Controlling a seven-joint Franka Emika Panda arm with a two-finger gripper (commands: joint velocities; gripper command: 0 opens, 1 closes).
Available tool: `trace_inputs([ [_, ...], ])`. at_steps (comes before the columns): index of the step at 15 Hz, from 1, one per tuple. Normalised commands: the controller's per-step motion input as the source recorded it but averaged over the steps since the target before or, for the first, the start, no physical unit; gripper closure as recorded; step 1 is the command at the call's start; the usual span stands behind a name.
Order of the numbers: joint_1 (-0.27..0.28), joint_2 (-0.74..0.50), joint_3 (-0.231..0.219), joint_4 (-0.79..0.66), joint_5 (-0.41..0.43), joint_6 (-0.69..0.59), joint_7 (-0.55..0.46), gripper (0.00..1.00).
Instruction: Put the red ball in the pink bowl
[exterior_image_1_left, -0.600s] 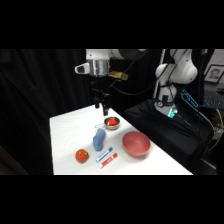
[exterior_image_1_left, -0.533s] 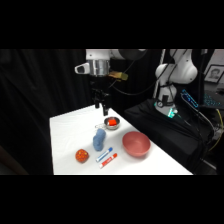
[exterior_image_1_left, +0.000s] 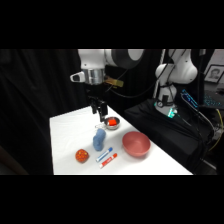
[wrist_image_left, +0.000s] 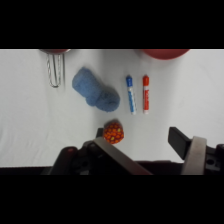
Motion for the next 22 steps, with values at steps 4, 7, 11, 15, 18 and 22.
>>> trace_inputs([
  [4,0.007,0.45,-0.007,0.52,-0.119,0.09,0.15,0.0],
  [7,0.014,0.45,-0.045,0.58,-0.136,0.03,0.18,0.0],
  [11,0.027,0.46,-0.056,0.55,-0.122,0.02,0.17,0.0],
  [15,0.017,0.41,-0.041,0.47,-0.057,0.02,0.13,0.0],
  [18,0.011,0.32,-0.008,0.37,-0.01,0.03,0.08,0.0],
  [22,0.007,0.26,0.008,0.31,0.021,0.03,0.07,0.0],
])
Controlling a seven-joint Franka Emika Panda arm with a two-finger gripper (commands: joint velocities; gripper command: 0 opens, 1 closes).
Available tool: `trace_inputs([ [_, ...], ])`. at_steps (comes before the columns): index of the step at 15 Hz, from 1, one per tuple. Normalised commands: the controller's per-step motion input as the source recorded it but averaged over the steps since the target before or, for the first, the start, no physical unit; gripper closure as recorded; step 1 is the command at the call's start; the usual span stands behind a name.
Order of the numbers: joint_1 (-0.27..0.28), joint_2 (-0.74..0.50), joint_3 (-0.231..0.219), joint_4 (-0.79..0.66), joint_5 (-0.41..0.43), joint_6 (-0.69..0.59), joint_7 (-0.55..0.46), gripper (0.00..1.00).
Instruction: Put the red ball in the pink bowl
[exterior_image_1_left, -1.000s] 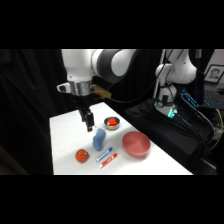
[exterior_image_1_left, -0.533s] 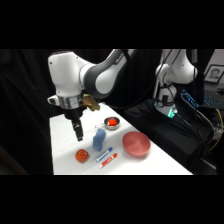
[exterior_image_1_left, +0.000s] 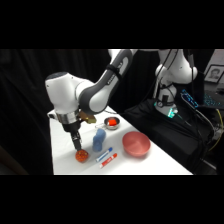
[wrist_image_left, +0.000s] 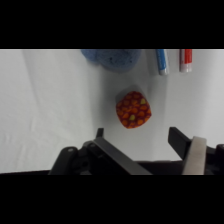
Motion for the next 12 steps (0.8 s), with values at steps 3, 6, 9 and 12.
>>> trace_inputs([
  [3,-0.017,0.22,0.042,0.25,0.073,0.03,0.03,0.0],
  [6,-0.016,0.22,0.054,0.26,0.09,0.05,0.03,0.0],
  [9,-0.02,0.22,0.055,0.29,0.103,0.04,0.02,0.0],
  [12,-0.025,0.21,0.042,0.28,0.098,0.04,0.03,0.0],
])
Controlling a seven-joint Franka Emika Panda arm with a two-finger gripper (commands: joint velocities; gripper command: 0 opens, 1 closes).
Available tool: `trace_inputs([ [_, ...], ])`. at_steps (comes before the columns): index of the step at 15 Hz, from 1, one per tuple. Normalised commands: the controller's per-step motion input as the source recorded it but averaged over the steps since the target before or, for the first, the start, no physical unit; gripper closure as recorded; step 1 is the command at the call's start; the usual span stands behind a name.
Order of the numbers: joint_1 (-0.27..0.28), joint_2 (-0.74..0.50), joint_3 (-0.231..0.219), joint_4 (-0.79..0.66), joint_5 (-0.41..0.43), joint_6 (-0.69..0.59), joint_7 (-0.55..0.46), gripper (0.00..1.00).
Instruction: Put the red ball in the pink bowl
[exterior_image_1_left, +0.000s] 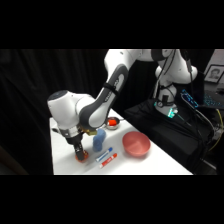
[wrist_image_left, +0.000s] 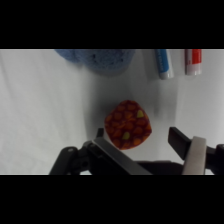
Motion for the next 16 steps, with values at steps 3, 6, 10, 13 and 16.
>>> trace_inputs([
  [3,-0.028,0.2,0.03,0.26,0.081,0.04,0.03,0.0],
  [6,-0.018,0.15,0.021,0.22,0.061,0.04,0.03,0.0],
  [10,0.0,0.1,0.003,0.15,0.033,0.06,0.03,0.27],
  [13,0.006,0.08,-0.031,0.1,0.009,0.08,0.06,0.36],
  [16,0.002,0.0,-0.047,0.03,-0.015,0.09,0.06,0.61],
])
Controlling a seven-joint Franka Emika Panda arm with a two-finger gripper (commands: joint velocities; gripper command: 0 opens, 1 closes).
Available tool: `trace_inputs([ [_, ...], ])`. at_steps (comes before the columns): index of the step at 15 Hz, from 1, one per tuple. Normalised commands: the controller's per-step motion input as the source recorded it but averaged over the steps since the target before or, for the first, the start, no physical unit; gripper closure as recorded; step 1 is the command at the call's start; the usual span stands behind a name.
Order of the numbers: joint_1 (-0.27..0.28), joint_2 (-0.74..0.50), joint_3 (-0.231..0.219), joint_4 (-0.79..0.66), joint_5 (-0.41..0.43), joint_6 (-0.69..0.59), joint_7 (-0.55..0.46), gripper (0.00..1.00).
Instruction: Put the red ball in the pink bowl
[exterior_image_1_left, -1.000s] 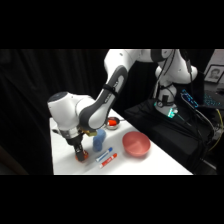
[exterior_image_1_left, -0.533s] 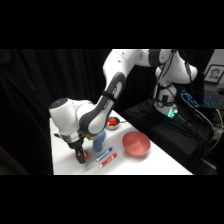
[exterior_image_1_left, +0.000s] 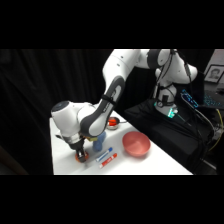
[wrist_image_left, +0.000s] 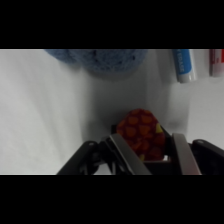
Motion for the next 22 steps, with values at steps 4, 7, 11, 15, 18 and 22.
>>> trace_inputs([
  [4,0.007,-0.13,-0.041,-0.08,-0.032,0.06,0.06,0.93],
  [7,0.045,-0.29,-0.044,-0.2,-0.066,0.04,0.07,0.99],
  [11,0.091,-0.37,-0.074,-0.28,-0.097,-0.03,0.13,0.97],
  [15,0.113,-0.58,-0.07,-0.52,-0.103,-0.08,0.15,0.97],
  [18,0.126,-0.68,-0.052,-0.64,-0.135,-0.11,0.15,0.97],
  [22,0.11,-0.7,-0.002,-0.67,-0.139,-0.08,0.13,0.97],
])
